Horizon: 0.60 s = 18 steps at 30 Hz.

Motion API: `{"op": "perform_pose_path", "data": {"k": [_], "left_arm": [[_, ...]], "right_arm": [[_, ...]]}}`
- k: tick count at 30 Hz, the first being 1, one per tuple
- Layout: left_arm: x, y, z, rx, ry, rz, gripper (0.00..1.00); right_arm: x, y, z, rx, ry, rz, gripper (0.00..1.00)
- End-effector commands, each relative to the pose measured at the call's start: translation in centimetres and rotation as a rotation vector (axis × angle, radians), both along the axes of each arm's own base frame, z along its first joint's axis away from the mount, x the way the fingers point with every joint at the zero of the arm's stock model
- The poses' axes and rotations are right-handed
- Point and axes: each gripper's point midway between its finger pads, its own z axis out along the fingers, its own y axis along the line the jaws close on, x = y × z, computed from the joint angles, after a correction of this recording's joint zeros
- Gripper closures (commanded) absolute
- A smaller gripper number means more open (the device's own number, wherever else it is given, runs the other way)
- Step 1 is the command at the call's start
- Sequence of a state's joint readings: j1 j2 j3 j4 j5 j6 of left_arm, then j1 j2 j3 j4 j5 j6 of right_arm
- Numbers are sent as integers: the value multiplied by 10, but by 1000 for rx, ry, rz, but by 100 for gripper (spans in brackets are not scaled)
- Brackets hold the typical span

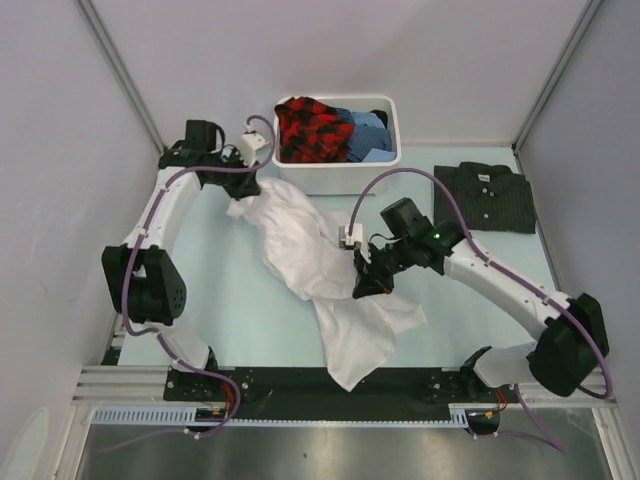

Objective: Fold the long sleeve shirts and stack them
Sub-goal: Flatten the shirt out

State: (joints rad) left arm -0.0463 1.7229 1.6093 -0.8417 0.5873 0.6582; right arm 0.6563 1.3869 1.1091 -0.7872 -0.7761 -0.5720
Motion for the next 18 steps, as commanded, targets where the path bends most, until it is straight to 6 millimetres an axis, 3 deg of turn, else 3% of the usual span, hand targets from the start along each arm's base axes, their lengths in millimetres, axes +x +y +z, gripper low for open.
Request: {"op": "perform_pose_path", "data": {"k": [1,5,8,9,10,12,13,15,16,18], "left_arm": [[-19,-71,-8,-120,93,-182,100],[-13,-86,-2,-193,76,-177,100],[-22,-107,4,-192,45,-237,100],[-25,-113,5,-193,42,-255,100],[-29,-121,7,-195,36,-281,100],[-39,-145,10,-204,27,-342,100],[-42,-154,12,-212,23,-367,100],[-54,-177,19,-253,20,-443,100],[-56,-184,23,-267,13,-458,100],[-62,-204,31,-304,-7,-512,100]], "right_arm": [[9,32,74,288,-154,-24,100],[33,28,107,336,-208,-187,100],[47,11,108,286,-180,-279,100],[42,-3,94,219,-135,-305,100],[38,-10,86,193,-111,-300,90],[18,-29,61,94,-61,-270,61],[22,-40,53,48,-62,-310,33],[32,-57,46,27,-39,-413,22],[52,-74,50,58,-34,-521,13],[81,-82,54,124,-42,-629,7]]}}
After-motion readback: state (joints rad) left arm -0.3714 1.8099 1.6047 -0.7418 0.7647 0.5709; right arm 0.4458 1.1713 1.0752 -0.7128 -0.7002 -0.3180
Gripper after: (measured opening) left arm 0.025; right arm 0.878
